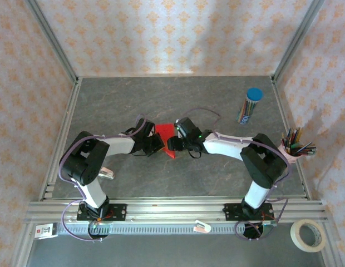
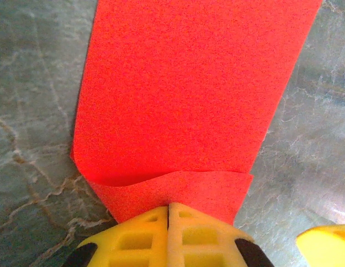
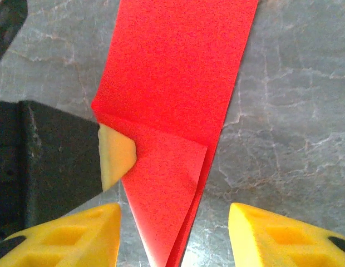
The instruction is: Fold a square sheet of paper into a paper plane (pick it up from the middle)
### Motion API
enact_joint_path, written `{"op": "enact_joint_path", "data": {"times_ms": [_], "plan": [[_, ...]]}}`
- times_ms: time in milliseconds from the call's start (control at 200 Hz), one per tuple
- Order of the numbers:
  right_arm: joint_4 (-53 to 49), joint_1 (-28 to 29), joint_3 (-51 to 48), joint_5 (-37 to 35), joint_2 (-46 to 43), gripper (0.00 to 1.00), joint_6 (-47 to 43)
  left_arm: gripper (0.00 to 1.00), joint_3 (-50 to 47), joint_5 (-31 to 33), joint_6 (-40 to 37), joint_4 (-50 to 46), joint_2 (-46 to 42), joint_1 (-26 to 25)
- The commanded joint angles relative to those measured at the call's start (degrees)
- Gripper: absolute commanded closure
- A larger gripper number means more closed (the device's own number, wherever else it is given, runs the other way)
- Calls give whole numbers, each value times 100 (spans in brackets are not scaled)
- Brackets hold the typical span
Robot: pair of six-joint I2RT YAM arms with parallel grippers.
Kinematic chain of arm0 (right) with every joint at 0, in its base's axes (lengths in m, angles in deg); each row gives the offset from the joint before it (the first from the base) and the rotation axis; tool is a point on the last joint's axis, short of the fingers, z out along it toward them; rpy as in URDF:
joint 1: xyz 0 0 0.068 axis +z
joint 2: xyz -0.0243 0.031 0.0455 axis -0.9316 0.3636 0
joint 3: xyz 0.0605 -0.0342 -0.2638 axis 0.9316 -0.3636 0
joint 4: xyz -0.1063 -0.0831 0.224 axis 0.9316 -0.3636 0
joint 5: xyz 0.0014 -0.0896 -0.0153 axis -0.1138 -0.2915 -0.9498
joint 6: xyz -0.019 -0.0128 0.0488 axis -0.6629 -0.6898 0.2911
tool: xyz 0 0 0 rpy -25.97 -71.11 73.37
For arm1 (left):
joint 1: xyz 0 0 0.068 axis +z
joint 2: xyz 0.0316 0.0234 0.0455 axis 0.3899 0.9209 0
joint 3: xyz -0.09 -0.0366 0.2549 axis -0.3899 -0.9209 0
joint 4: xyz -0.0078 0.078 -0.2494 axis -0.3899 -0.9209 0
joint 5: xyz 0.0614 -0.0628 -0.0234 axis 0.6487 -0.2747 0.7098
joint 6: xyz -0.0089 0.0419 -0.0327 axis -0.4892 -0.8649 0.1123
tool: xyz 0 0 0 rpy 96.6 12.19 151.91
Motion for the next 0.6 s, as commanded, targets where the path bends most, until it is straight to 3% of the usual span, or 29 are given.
{"op": "enact_joint_path", "data": {"times_ms": [0,596], "plan": [[-308,0,28,290,175,48,38,99,-25,140,-11,-48,100,-42],[-749,211,607,131,733,60,138,98,-12,43,-37,-20,91,-50]]}}
